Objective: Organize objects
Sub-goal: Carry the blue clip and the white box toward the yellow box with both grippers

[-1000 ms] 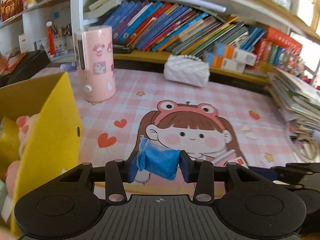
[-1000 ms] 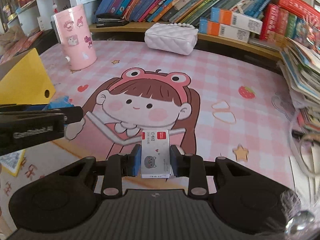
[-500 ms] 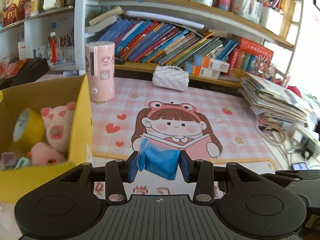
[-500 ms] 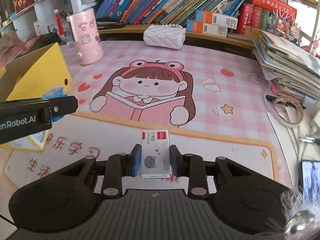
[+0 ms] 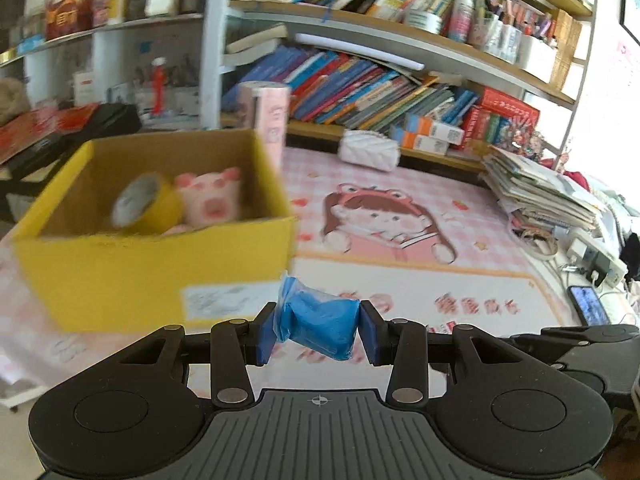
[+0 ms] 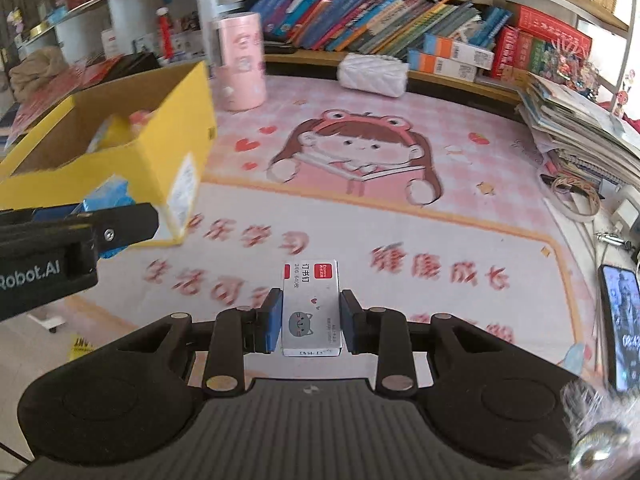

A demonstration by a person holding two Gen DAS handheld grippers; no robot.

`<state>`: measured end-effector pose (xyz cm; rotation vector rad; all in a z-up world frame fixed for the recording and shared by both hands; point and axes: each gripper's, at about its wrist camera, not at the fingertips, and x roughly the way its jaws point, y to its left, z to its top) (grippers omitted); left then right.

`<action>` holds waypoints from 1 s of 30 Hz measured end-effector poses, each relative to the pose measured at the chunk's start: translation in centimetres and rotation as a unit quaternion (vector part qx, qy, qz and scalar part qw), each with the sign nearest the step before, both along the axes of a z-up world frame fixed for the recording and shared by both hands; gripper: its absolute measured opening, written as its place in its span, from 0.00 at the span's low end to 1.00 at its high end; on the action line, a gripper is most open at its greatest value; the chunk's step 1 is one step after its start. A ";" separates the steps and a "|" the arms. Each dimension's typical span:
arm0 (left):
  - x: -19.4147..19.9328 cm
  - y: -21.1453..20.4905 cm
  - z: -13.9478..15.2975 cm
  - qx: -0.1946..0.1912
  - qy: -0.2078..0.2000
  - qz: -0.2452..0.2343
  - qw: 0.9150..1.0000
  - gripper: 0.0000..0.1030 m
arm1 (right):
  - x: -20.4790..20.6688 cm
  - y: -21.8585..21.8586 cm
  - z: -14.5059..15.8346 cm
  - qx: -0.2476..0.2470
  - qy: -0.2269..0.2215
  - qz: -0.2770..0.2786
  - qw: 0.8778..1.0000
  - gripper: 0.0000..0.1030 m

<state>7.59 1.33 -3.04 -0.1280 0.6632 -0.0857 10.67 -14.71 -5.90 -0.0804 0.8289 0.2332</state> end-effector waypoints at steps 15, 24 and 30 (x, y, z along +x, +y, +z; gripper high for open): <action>-7.9 7.8 0.7 0.006 -0.003 0.058 0.998 0.39 | -6.8 8.5 1.1 0.010 -0.027 0.062 0.998 0.27; -9.9 10.2 1.2 0.003 -0.012 0.064 0.998 0.39 | -8.9 11.3 1.8 0.013 -0.037 0.068 0.997 0.27; -9.9 11.2 1.2 -0.008 -0.015 0.070 0.997 0.39 | -9.2 12.1 2.0 0.004 -0.038 0.070 0.997 0.27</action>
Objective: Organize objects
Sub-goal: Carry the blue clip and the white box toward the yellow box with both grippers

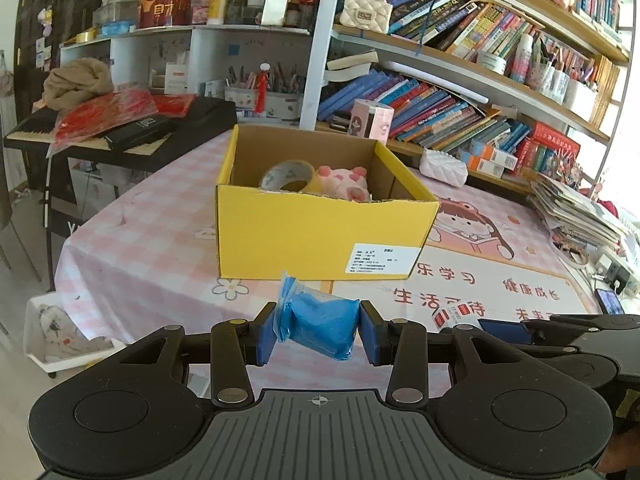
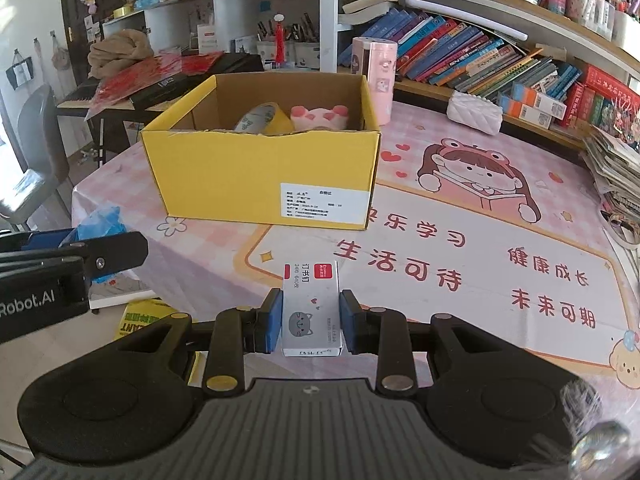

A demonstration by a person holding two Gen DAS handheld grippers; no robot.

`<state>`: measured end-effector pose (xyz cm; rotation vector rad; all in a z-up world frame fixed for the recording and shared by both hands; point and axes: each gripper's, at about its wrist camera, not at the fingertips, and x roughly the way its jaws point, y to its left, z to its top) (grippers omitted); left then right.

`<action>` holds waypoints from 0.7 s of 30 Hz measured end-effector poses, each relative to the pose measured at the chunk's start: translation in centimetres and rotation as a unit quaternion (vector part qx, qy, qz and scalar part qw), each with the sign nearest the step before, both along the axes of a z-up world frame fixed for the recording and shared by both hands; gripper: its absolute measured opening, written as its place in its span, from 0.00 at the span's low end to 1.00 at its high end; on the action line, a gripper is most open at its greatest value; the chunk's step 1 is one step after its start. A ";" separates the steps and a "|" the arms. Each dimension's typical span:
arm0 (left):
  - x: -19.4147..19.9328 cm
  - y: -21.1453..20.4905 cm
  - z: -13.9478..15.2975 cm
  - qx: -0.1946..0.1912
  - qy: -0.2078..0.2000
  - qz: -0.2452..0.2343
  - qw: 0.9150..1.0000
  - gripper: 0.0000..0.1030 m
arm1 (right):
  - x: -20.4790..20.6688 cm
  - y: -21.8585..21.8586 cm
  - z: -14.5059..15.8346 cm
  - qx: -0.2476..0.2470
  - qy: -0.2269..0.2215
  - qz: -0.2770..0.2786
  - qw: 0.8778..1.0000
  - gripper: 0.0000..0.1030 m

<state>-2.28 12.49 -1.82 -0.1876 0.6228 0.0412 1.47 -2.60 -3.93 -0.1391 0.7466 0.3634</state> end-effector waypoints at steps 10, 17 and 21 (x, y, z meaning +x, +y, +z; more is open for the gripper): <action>4.2 0.7 1.5 0.009 -0.038 0.011 0.999 0.39 | 4.4 -0.6 1.9 0.010 -0.039 -0.020 0.999 0.27; 9.8 1.8 3.1 0.026 -0.056 0.043 0.997 0.39 | 10.9 0.7 3.8 0.030 -0.063 -0.003 0.998 0.27; 13.2 1.8 3.3 0.036 -0.059 0.057 0.996 0.39 | 14.6 1.7 4.5 0.028 -0.079 0.019 0.996 0.27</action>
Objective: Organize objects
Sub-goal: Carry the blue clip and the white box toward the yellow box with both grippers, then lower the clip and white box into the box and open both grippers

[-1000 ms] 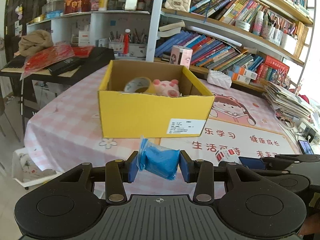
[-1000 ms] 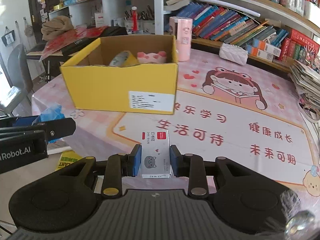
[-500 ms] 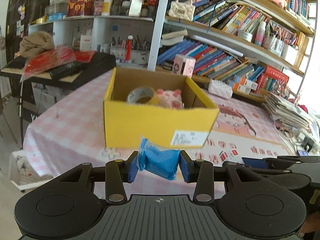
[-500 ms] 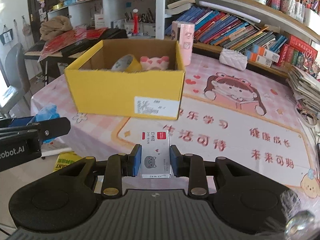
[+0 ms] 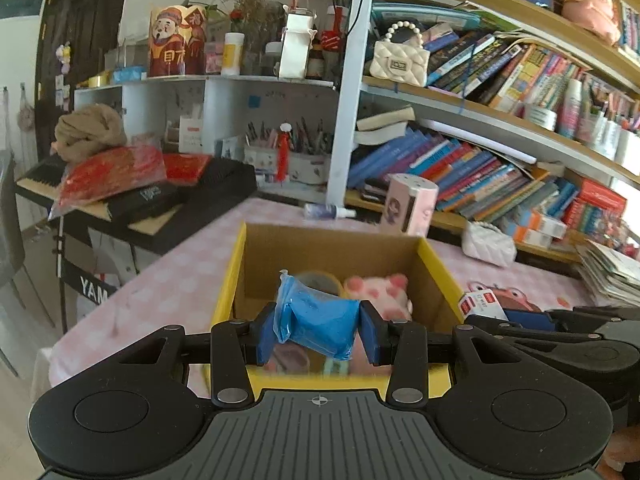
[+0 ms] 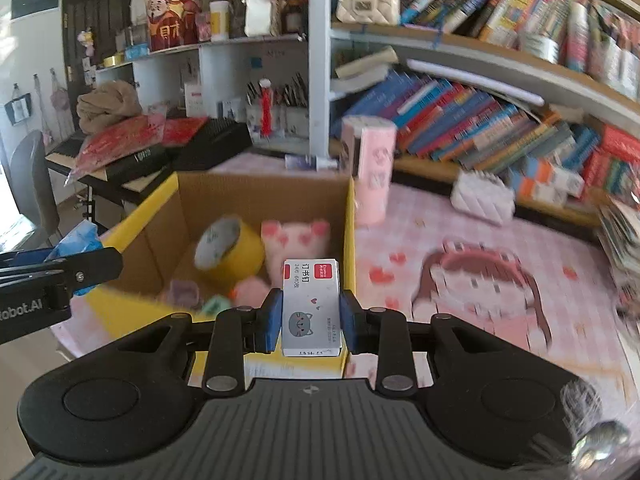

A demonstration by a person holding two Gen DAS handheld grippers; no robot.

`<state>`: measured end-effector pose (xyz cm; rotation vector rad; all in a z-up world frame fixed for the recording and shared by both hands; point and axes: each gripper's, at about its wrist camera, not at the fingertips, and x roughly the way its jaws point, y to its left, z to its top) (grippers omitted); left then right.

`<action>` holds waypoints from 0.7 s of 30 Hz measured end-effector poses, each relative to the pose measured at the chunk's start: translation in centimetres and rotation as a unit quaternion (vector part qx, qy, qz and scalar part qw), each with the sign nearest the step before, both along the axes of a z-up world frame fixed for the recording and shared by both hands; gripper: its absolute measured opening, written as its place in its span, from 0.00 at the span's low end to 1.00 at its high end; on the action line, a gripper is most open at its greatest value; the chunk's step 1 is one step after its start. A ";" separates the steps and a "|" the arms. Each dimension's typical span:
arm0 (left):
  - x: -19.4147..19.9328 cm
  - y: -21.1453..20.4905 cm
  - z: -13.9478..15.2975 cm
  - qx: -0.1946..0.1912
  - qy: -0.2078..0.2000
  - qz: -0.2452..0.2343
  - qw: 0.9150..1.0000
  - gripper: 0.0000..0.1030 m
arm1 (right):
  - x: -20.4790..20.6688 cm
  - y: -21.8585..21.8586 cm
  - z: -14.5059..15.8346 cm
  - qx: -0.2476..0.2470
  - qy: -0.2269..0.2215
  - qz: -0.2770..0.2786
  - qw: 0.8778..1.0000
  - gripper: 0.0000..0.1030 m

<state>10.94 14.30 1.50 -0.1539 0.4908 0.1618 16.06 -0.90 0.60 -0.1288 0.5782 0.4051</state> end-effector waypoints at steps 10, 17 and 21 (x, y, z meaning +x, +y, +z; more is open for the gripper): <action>5.9 -1.0 -2.6 0.030 0.059 0.013 0.998 0.39 | 7.0 3.2 -2.4 -0.072 0.010 0.075 0.995 0.28; 7.9 -0.7 -4.5 0.031 0.098 0.018 0.995 0.39 | 8.8 4.8 -4.7 -0.110 0.024 0.121 0.986 0.28; 8.6 -0.3 -5.2 0.031 0.112 0.021 0.993 0.39 | 9.3 5.8 -5.5 -0.133 0.025 0.140 0.981 0.28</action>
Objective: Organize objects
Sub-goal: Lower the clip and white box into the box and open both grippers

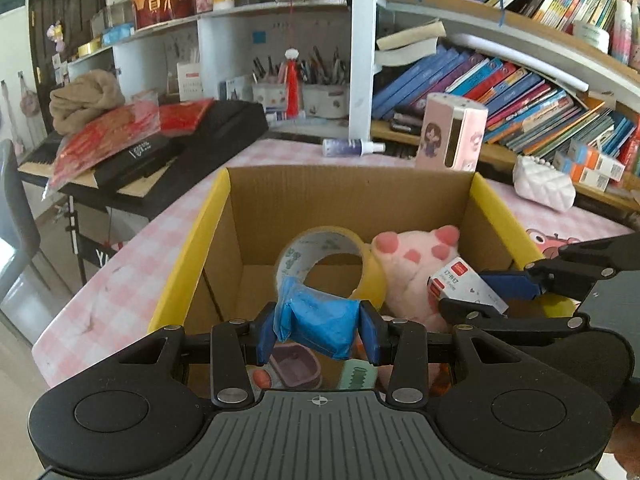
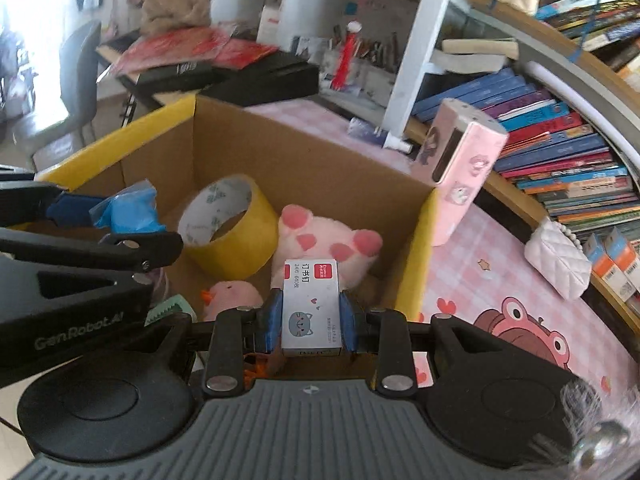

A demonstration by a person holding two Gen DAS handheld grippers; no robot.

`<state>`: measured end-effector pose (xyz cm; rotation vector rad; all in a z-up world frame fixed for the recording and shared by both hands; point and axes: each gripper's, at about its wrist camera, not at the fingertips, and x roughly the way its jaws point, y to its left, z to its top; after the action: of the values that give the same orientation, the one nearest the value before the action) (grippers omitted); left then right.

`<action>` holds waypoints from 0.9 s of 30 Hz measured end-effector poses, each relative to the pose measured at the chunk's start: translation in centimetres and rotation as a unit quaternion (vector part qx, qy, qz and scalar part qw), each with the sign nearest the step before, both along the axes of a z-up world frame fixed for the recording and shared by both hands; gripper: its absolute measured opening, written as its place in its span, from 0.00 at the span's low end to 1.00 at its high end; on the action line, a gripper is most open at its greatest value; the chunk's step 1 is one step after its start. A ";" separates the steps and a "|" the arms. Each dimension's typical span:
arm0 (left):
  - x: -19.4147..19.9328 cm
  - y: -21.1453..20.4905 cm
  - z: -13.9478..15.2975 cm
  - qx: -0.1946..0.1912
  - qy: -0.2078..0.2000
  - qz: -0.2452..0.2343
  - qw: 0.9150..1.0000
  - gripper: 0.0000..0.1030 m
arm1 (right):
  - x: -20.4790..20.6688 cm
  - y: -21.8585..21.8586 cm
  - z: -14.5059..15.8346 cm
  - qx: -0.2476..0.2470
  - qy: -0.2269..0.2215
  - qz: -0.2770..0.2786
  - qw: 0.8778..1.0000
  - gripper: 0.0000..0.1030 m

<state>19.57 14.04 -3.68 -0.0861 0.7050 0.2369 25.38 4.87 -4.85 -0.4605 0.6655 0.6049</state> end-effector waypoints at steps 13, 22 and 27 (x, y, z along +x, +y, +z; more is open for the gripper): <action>0.5 1.1 -0.7 -0.024 0.010 0.008 1.000 0.50 | 0.3 0.5 0.0 -0.010 0.004 -0.003 1.000 0.30; -3.1 0.9 2.6 -0.035 -0.056 -0.004 0.998 0.78 | -2.7 -2.2 2.6 0.038 -0.022 -0.065 0.997 0.39; -6.2 -0.3 4.4 -0.029 -0.086 -0.023 0.996 0.86 | -6.4 -3.6 4.2 0.064 -0.047 -0.100 0.992 0.48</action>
<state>13.39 13.75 0.70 -0.1438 0.5411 0.1631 18.95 1.30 -0.61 -0.2965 0.5724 0.4296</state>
